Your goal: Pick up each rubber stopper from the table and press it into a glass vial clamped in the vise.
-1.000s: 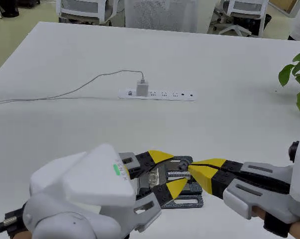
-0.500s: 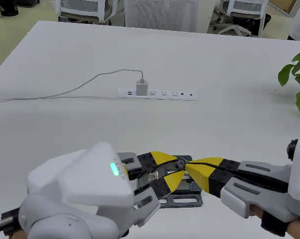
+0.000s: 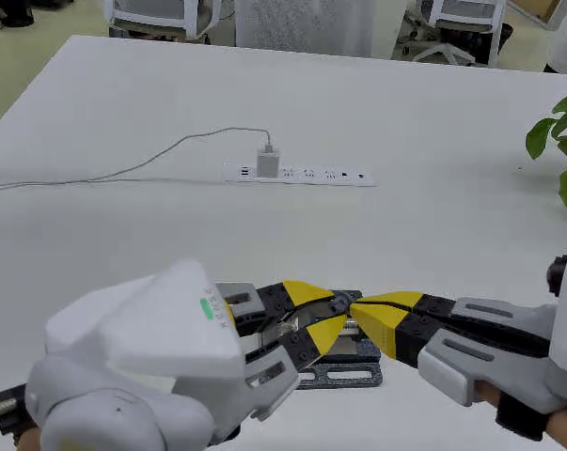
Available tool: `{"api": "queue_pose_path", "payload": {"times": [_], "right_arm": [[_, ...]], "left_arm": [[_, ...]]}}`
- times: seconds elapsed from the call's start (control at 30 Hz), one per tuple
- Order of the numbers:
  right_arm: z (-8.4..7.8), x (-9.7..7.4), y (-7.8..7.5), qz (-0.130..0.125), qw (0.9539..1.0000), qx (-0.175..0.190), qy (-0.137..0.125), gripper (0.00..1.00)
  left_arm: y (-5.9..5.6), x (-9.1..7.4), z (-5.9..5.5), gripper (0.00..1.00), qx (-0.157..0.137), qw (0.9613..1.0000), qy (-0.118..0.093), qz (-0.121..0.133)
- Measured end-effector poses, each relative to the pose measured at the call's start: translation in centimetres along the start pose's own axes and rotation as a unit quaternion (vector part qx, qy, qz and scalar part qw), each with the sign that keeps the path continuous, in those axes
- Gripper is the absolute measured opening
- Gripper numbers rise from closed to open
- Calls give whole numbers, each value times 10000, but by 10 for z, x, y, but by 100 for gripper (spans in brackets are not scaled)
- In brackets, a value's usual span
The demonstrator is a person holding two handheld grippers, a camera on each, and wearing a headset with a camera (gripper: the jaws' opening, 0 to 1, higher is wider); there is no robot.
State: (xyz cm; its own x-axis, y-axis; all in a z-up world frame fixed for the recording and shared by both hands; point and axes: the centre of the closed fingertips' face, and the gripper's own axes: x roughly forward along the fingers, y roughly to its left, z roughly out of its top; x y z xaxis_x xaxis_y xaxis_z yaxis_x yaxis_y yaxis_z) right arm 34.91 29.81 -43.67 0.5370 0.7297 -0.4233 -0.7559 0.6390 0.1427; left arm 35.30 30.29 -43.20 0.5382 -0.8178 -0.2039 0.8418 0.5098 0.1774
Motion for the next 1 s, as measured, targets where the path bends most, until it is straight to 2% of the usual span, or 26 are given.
{"api": "queue_pose_path", "payload": {"times": [0.17, 0.5, 0.67, 0.77, 0.83, 0.87, 0.9, 0.97, 1.0], "right_arm": [[0, -1, 2, 49, 9999, -115, 16, 0], [3, -3, 6, 221, 9991, -364, 45, 0], [9, -9, 6, 408, 9985, -361, 16, 0], [13, -16, 5, 625, 9973, -359, -117, 1], [21, -22, 7, 825, 9957, -386, -193, 3], [24, -25, 11, 990, 9939, -438, -218, 4], [26, -27, 14, 1116, 9924, -453, -245, 6], [31, -32, 21, 1376, 9889, -481, -283, 8], [33, -35, 25, 1509, 9868, -515, -286, 8]], "left_arm": [[0, -2, 1, 4, -297, 9995, -92, -79], [-2, -3, 3, 4, -414, 9989, -149, -174], [-2, -7, 7, 4, -525, 9977, -275, -322], [0, -10, 8, 4, -556, 9972, -295, -403], [-3, -14, 14, 3, -842, 9932, -494, -634], [0, -17, 17, 3, -922, 9916, -587, -685], [2, -19, 18, 3, -907, 9916, -600, -706], [-4, -24, 27, 3, -1056, 9862, -766, -1023], [-3, -26, 31, 3, -1071, 9852, -825, -1055]]}}
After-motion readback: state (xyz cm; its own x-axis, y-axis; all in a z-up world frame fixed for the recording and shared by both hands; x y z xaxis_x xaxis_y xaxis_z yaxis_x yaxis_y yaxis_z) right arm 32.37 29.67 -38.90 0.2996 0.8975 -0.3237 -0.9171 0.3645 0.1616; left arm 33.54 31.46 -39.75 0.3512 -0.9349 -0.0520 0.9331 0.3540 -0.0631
